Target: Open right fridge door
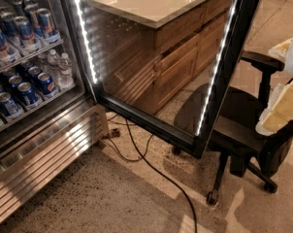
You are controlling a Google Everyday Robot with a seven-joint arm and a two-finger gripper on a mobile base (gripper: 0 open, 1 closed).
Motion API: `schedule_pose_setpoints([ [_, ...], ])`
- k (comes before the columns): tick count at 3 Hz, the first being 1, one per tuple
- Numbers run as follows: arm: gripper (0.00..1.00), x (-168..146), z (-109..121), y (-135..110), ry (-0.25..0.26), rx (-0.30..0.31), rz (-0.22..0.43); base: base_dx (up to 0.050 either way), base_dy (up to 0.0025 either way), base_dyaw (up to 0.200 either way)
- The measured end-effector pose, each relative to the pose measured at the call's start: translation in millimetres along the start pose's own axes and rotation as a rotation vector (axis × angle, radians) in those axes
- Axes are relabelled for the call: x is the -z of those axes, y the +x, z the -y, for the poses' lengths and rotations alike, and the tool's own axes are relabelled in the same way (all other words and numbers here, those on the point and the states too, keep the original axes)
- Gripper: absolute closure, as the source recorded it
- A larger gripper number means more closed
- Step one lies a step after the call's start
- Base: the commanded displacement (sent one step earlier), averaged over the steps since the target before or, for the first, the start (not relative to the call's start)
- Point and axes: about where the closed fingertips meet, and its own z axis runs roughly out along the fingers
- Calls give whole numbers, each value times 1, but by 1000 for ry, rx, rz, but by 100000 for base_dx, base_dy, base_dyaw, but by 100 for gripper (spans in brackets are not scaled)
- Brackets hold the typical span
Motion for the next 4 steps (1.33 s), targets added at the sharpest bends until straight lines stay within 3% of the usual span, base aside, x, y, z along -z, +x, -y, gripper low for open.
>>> schedule_pose_setpoints([
  [1, 0, -8, 10, 20, 72, -81, 31, 0, 0, 0],
  [2, 0, -8, 10, 20, 72, -81, 32, 0, 0, 0],
  [3, 0, -15, 27, 24, 132, -122, 55, 0, 0, 0],
  [4, 0, -32, 59, 34, 237, -186, 79, 0, 0, 0],
])
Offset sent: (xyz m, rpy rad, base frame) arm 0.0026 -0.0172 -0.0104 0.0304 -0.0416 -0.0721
